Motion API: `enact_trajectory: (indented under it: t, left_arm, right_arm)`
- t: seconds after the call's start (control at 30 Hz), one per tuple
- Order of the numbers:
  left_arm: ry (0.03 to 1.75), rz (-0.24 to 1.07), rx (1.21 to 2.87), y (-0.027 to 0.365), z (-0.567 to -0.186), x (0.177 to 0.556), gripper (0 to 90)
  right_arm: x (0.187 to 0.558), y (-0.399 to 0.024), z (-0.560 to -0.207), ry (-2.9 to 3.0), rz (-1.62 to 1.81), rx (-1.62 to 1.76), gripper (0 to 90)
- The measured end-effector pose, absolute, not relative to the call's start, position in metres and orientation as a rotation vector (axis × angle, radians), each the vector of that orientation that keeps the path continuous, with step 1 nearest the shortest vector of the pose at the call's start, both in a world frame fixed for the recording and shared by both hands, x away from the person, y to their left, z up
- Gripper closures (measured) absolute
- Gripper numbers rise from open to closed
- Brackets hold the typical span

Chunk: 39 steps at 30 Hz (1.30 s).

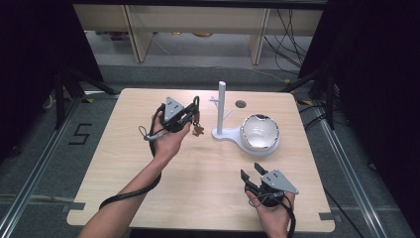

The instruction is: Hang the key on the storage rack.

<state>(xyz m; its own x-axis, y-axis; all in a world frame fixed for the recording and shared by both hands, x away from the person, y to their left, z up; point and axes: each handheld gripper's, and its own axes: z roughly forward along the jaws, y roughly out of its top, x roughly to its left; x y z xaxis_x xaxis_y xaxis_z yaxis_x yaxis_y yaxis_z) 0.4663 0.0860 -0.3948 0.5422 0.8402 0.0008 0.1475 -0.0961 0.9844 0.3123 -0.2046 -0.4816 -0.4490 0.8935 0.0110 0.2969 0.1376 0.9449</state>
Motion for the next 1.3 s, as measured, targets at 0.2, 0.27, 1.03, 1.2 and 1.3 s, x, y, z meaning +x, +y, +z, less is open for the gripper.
enact_trajectory:
  t: [0.2, 0.27, 1.03, 1.2, 1.3]
  left_arm:
    - [0.865, 0.720, 1.591, 0.081, -0.396, 0.469, 83.3]
    - [0.866, 0.718, 1.592, 0.079, -0.395, 0.469, 83.2]
    - [0.839, 0.739, 1.631, 0.055, -0.394, 0.476, 83.1]
    - [0.803, 0.768, 1.634, 0.053, -0.392, 0.478, 83.0]
    - [0.806, 0.771, 1.633, 0.051, -0.392, 0.478, 83.0]
  right_arm:
    - [0.313, -0.205, -0.482, 1.837, 1.322, 1.144, 45.6]
    - [0.313, -0.205, -0.482, 1.844, 1.326, 1.143, 45.6]
    - [0.312, -0.208, -0.480, 1.846, 1.304, 1.136, 45.6]
    - [0.311, -0.207, -0.480, 1.838, 1.309, 1.166, 45.6]
    - [0.311, -0.207, -0.479, 1.840, 1.309, 1.166, 45.6]
